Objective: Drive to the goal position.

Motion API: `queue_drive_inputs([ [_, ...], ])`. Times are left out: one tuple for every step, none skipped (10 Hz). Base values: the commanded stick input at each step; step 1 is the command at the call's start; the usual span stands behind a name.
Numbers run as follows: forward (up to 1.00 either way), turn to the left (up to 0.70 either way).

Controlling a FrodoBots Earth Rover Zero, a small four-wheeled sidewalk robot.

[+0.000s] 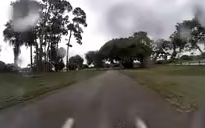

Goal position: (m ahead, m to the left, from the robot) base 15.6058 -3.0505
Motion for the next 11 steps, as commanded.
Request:
queue_drive_inputs([
  [1.00,0.00],
  [1.00,0.00],
  [1.00,0.00],
  [1.00,0.00],
  [1.00,-0.05],
  [1.00,-0.35],
  [1.00,-0.26],
  [1.00,-0.18],
  [1.00,-0.09],
  [1.00,0.00],
  [1.00,0.00],
])
